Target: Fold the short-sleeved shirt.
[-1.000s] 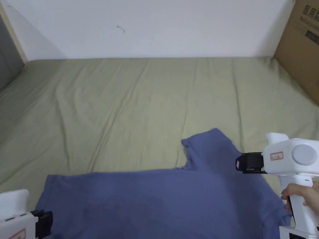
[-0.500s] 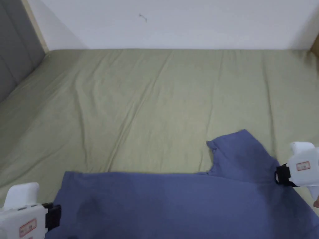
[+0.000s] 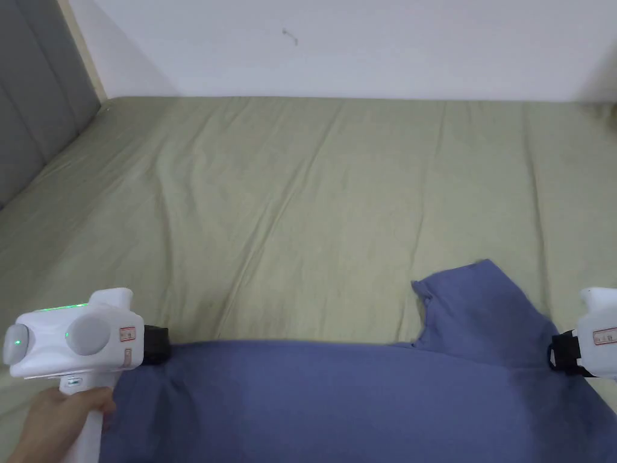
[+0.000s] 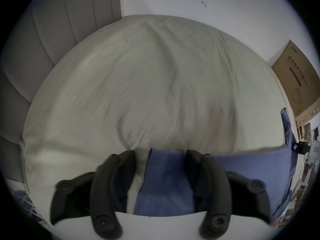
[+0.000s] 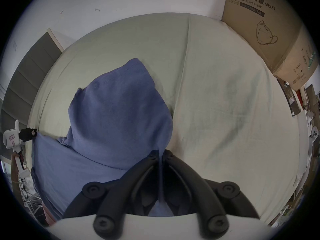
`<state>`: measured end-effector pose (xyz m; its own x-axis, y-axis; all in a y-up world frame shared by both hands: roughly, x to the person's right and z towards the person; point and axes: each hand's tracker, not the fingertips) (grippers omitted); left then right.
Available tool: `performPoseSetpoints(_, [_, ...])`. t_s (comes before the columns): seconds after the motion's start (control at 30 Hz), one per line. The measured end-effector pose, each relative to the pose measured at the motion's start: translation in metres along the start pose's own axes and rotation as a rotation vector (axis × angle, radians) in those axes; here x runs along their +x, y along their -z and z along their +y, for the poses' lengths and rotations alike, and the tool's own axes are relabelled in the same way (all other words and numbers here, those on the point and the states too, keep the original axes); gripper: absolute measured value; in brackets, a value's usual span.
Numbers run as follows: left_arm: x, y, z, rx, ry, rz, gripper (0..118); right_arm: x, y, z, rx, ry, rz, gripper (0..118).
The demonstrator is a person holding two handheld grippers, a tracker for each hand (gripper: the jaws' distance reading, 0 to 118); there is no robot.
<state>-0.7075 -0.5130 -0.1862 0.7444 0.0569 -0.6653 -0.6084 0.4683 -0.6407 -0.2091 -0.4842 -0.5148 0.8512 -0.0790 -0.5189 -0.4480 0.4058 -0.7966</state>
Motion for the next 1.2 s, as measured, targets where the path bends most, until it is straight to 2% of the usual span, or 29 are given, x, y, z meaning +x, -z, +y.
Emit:
performPoseSetpoints(0.03, [0.001, -0.005, 0.002, 0.012, 0.037, 0.021, 4, 0.001, -0.005, -0.001, 0.013, 0.005, 0.010, 3])
performPoseSetpoints(0.1, [-0.004, -0.019, 0.000, -0.012, -0.010, -0.052, 3, 0.002, -0.019, -0.003, 0.022, 0.022, 0.041, 3])
performPoseSetpoints(0.17, [-0.004, -0.035, -0.005, 0.022, -0.026, -0.067, 3, 0.003, -0.035, -0.006, 0.060, 0.027, 0.051, 3])
performPoseSetpoints(0.27, [-0.006, -0.073, -0.013, 0.083, 0.022, -0.080, 3, 0.003, -0.070, -0.013, 0.094, 0.012, 0.080, 3])
performPoseSetpoints(0.43, [-0.020, -0.150, -0.042, 0.183, 0.065, -0.094, 3, 0.005, -0.140, -0.051, 0.177, -0.015, 0.075, 3])
performPoseSetpoints(0.63, [-0.050, -0.202, -0.118, 0.192, 0.029, -0.127, 3, 0.013, -0.201, -0.153, 0.204, -0.003, 0.101, 3])
performPoseSetpoints(0.73, [-0.059, -0.205, -0.169, 0.107, 0.048, -0.107, 3, 0.011, -0.194, -0.215, 0.106, 0.037, 0.097, 3])
performPoseSetpoints(0.77, [-0.051, -0.199, -0.124, 0.076, 0.045, -0.091, 3, 0.011, -0.187, -0.233, 0.077, 0.035, 0.097, 3])
performPoseSetpoints(0.83, [-0.052, -0.199, -0.126, 0.023, 0.041, -0.074, 4, 0.012, -0.165, -0.264, 0.033, 0.069, 0.089, 3])
performPoseSetpoints(0.87, [-0.060, -0.184, -0.161, 0.022, 0.032, -0.078, 7, 0.011, -0.154, -0.277, 0.043, 0.068, 0.081, 3])
performPoseSetpoints(0.9, [-0.064, -0.174, -0.194, 0.013, 0.016, -0.086, 16, 0.009, -0.144, -0.288, 0.053, 0.072, 0.057, 4])
performPoseSetpoints(0.93, [-0.058, -0.180, -0.196, 0.008, -0.010, -0.080, 38, 0.008, -0.138, -0.294, 0.045, 0.080, 0.033, 12])
performPoseSetpoints(1.0, [-0.039, -0.201, -0.195, -0.005, -0.039, -0.059, 89, 0.009, -0.131, -0.302, 0.038, 0.106, 0.048, 46])
performPoseSetpoints(1.03, [-0.056, -0.176, -0.244, 0.008, -0.042, -0.056, 109, 0.008, -0.133, -0.302, 0.037, 0.119, 0.046, 68])
performPoseSetpoints(1.07, [-0.044, -0.187, -0.256, 0.030, -0.051, -0.061, 110, 0.005, -0.138, -0.300, 0.042, 0.121, 0.040, 76])
performPoseSetpoints(1.13, [-0.011, -0.215, -0.282, 0.099, -0.081, -0.093, 109, -0.004, -0.152, -0.293, 0.079, 0.078, -0.036, 77])
performPoseSetpoints(1.17, [-0.055, -0.207, -0.253, 0.115, -0.098, -0.100, 109, -0.010, -0.161, -0.289, 0.112, 0.045, -0.048, 77])
performPoseSetpoints(1.2, [-0.037, -0.219, -0.267, 0.141, -0.116, -0.108, 109, -0.018, -0.172, -0.284, 0.147, 0.016, -0.040, 77])
